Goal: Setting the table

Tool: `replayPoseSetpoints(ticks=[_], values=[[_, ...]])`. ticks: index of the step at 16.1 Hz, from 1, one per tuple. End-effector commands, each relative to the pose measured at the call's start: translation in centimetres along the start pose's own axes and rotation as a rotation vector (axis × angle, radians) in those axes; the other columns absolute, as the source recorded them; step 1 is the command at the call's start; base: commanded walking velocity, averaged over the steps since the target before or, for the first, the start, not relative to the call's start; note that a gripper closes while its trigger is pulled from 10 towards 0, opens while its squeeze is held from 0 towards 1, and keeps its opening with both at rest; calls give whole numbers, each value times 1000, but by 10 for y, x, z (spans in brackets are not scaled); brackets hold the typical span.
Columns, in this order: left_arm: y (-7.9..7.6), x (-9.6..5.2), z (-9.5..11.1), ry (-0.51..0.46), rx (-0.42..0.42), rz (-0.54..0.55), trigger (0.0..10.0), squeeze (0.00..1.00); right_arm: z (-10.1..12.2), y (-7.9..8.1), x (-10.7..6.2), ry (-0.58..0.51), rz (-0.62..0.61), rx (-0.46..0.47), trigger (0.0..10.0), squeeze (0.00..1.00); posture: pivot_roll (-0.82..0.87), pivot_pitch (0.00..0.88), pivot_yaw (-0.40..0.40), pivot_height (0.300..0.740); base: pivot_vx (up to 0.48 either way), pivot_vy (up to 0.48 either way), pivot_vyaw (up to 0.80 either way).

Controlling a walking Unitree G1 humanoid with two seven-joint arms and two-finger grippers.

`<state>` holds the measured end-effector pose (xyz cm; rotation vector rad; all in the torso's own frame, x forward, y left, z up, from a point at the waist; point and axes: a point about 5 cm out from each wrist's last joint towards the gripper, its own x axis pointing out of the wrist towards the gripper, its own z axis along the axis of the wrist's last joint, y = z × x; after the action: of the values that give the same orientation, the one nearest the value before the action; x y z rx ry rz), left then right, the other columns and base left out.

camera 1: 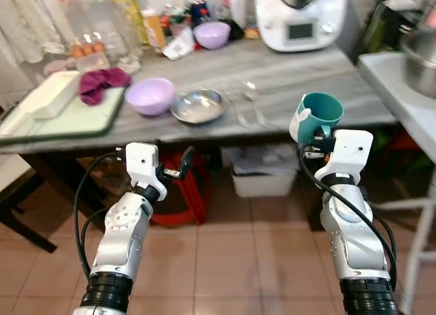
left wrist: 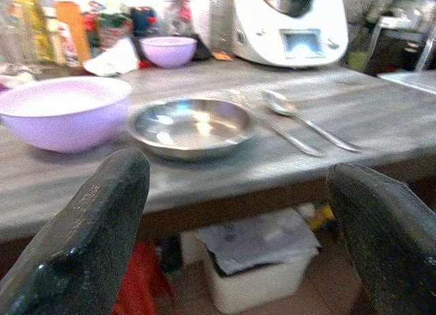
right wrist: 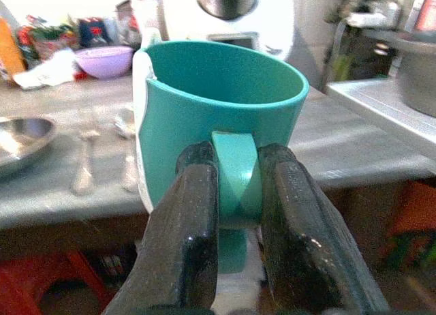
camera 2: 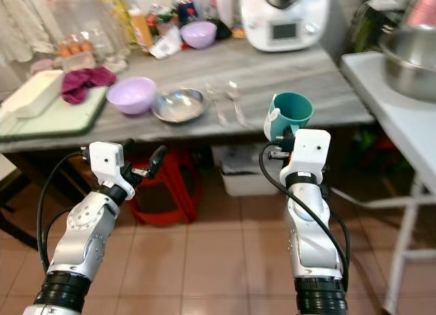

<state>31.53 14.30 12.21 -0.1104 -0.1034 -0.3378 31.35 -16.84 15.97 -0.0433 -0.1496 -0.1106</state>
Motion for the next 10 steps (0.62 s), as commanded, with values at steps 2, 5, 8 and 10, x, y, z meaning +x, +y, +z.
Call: replayPoseSetpoints(ticks=[2, 5, 8, 10], values=[[8, -3, 7, -14, 11, 31, 10000, 0, 15, 11, 2, -63, 48, -7, 10000, 0, -186, 76, 105, 740, 480, 0, 250], [5, 1, 18, -53, 9, 25, 10000, 0, 26, 12, 3, -95, 52, -17, 10000, 0, -188, 75, 103, 740, 480, 0, 600], [3, 0, 20, -59, 7, 23, 10000, 0, 27, 11, 3, -100, 52, -23, 10000, 0, -190, 75, 101, 740, 480, 0, 175], [2, -1, 21, -59, 5, 24, 10000, 0, 28, 10, 2, -101, 52, -29, 10000, 0, -190, 76, 100, 740, 411, 0, 0]])
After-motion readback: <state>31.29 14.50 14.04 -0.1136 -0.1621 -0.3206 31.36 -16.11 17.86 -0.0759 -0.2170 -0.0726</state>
